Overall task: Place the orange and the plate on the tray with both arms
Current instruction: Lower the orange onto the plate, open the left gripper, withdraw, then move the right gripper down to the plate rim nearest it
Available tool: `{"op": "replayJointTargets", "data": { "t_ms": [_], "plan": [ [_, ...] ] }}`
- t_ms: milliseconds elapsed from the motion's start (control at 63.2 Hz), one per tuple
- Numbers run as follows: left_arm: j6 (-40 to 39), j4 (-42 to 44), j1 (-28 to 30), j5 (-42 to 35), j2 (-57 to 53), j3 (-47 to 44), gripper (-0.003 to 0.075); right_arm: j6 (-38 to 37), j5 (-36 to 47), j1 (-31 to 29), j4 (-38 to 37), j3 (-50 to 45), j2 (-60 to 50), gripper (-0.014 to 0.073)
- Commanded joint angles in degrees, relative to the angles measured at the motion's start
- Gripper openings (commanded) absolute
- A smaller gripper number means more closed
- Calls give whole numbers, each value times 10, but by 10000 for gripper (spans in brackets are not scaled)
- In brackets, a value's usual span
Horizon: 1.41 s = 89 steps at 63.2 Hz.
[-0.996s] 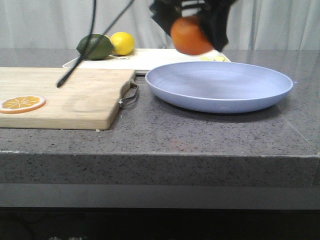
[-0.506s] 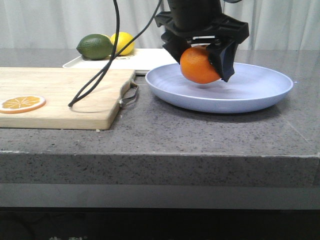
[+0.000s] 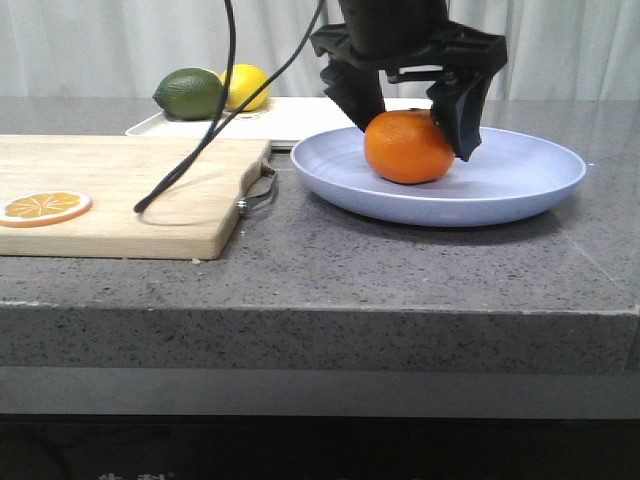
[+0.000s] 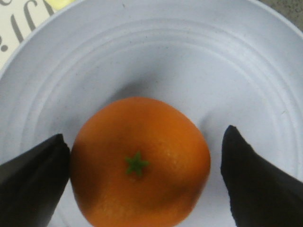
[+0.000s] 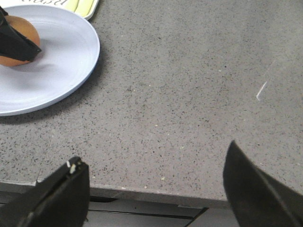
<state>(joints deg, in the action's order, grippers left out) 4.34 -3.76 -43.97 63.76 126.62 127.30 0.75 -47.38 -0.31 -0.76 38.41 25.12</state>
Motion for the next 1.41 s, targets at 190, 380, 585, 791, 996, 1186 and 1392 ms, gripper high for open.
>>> {"op": "replayJointTargets", "data": {
  "t_ms": [190, 380, 585, 791, 996, 1186, 1392],
  "plan": [
    [-27, 0, 16, 9, -156, 21, 623, 6, 44, -2, -1, 20, 10, 589],
    [-27, 38, 29, 31, -261, -61, 622, 6, 47, -2, -1, 19, 10, 589],
    [-27, 42, 57, -48, -408, -256, 622, 6, 68, -2, -1, 19, 10, 589],
    [-27, 42, 102, -130, -555, -445, 622, 6, 82, -2, -1, 19, 10, 589],
    [-27, 43, 134, -153, -666, -563, 622, 6, 79, -2, -1, 18, 10, 589],
    [-27, 43, 142, -151, -753, -648, 622, 6, 76, -2, -1, 18, 10, 589],
    [-27, 43, 142, -151, -834, -722, 622, 6, 71, -2, -1, 18, 10, 589]
  ]
}}
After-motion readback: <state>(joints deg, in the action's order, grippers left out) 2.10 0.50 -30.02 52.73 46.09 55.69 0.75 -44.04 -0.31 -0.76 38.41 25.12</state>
